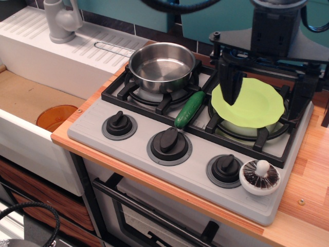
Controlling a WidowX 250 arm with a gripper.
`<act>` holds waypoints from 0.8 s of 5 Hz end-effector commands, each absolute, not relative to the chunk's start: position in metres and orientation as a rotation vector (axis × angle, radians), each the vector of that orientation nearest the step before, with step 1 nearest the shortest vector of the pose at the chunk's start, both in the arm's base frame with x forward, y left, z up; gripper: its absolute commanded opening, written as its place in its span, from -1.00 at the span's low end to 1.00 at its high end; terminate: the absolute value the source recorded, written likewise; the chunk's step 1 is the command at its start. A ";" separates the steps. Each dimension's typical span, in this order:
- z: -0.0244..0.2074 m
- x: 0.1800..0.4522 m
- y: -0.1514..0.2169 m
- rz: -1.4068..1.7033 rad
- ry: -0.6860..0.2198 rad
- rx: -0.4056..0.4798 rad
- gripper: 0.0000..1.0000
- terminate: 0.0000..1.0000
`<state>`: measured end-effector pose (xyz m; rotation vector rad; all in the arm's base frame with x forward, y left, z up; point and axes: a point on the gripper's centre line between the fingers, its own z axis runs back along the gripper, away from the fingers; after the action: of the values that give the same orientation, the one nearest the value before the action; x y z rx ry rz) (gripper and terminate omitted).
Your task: Put mushroom on plate and pickle in pot or pan on stove
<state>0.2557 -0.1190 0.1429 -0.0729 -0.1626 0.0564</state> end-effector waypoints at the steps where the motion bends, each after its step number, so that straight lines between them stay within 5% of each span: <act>1: 0.143 0.256 -0.119 0.056 -0.163 -0.073 1.00 -1.00; 4: 0.099 0.265 -0.135 0.068 -0.262 -0.078 1.00 -1.00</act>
<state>0.2611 -0.1328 0.0904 -0.0653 -0.2383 0.0692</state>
